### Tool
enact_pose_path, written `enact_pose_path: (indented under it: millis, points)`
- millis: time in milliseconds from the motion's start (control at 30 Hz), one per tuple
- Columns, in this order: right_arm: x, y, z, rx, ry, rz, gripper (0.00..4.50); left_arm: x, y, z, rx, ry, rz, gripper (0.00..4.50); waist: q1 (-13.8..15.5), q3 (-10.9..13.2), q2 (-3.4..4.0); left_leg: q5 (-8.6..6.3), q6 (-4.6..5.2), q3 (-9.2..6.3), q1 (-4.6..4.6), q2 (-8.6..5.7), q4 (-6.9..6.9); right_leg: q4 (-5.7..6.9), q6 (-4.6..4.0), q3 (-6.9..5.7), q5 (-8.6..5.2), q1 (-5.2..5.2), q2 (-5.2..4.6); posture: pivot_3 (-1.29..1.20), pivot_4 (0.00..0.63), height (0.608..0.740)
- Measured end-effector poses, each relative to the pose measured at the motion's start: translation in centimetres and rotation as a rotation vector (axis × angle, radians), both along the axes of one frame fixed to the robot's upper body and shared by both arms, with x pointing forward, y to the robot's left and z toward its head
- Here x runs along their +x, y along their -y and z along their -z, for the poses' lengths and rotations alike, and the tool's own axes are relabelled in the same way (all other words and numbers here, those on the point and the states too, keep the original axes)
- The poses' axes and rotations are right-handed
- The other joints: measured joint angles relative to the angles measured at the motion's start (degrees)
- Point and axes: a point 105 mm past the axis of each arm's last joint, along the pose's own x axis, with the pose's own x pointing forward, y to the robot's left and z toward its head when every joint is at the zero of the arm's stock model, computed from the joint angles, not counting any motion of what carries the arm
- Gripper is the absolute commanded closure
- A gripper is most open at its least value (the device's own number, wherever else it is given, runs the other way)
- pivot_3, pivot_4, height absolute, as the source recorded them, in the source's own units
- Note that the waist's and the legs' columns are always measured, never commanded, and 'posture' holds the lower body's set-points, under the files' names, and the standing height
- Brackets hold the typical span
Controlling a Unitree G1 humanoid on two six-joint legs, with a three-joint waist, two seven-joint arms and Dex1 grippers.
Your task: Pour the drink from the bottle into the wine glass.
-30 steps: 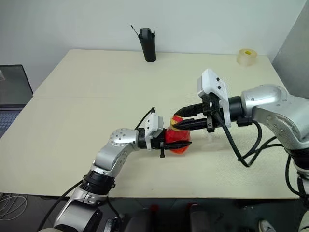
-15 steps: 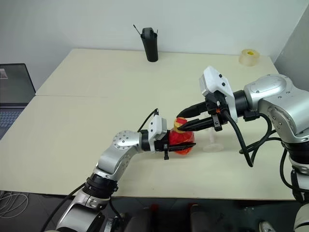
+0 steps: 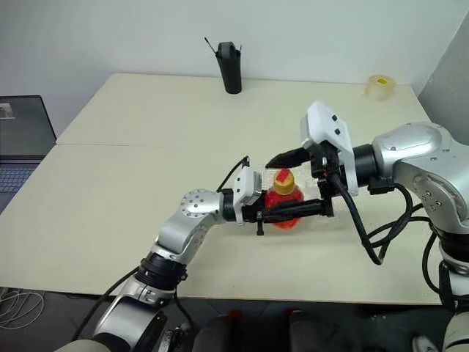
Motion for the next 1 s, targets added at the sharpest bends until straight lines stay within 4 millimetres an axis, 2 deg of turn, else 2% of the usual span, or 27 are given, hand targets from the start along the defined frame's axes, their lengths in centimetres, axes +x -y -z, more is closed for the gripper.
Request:
enact_pose_path:
  millis: [167,367,533,667,1000]
  points:
    - [-0.7,0.4,-1.4,0.110,0.015,0.074,0.00,0.0,0.1,0.0,-0.001,-0.001,0.003,3.10,0.0,0.0,0.00,0.00,0.00,0.00,-0.01,0.00,0.00,0.02,0.00,-0.01,0.00,0.00,0.00,0.00,0.150,0.740]
    - [-1.9,0.2,-2.0,0.188,0.021,0.114,0.00,0.0,0.0,0.1,0.002,-0.007,0.005,3.10,-0.1,0.0,0.00,0.00,0.01,0.02,0.01,0.00,-0.01,0.06,0.00,0.02,0.00,0.00,0.02,0.00,0.150,0.740]
    - [-0.7,-1.0,-1.5,0.237,0.063,0.243,0.00,0.2,0.2,0.2,0.000,-0.019,0.007,3.10,-0.5,0.0,0.00,0.00,0.00,0.02,0.02,0.01,-0.01,0.10,0.01,0.02,0.00,0.00,0.04,0.00,0.150,0.740]
    - [0.3,-0.9,-1.3,0.234,0.080,0.323,0.00,0.3,0.3,-0.2,-0.004,-0.013,0.013,3.10,-0.6,0.0,0.00,0.00,-0.01,0.02,0.01,0.00,-0.01,0.08,0.01,0.02,-0.01,0.00,0.03,0.00,0.150,0.740]
    - [1.6,-0.4,0.6,0.235,0.053,0.384,0.00,0.7,-0.1,-0.1,-0.002,-0.026,-0.009,3.10,-0.6,0.0,0.01,0.00,0.00,0.02,0.02,0.01,-0.01,0.10,0.01,0.03,-0.01,0.00,0.06,0.00,0.150,0.740]
